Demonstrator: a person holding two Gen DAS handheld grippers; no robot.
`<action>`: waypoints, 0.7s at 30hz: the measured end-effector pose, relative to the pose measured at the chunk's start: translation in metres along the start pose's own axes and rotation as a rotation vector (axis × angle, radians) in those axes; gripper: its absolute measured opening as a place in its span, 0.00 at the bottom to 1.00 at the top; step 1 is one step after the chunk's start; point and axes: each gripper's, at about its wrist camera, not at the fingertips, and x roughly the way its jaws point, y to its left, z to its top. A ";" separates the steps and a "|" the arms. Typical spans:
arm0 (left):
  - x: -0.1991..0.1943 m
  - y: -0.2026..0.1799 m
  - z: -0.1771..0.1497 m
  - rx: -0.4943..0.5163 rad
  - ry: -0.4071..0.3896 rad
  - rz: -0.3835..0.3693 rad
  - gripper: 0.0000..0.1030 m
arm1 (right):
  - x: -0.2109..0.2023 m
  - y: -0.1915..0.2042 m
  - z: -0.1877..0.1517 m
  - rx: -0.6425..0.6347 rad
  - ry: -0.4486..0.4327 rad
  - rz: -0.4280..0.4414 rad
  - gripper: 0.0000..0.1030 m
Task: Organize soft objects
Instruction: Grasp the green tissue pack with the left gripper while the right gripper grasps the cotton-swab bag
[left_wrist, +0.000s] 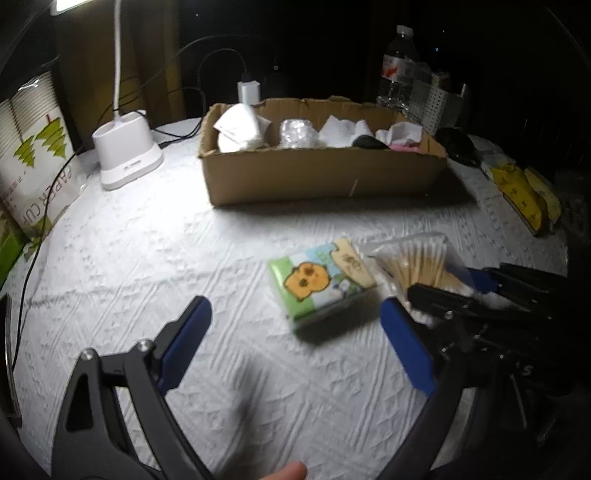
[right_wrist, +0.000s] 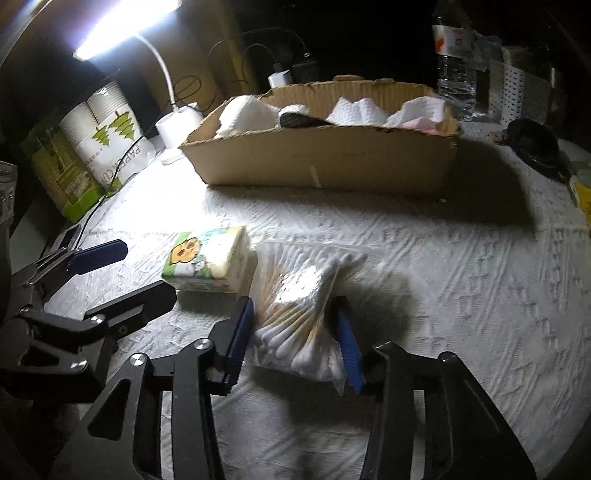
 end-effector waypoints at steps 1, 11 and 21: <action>0.003 -0.003 0.003 0.003 0.003 0.002 0.91 | -0.003 -0.004 0.000 0.006 -0.004 -0.003 0.43; 0.036 -0.022 0.017 0.044 0.053 0.038 0.91 | -0.031 -0.053 -0.001 0.067 -0.053 -0.056 0.42; 0.061 -0.022 0.016 0.059 0.115 0.042 0.90 | -0.029 -0.068 -0.006 0.091 -0.045 -0.060 0.43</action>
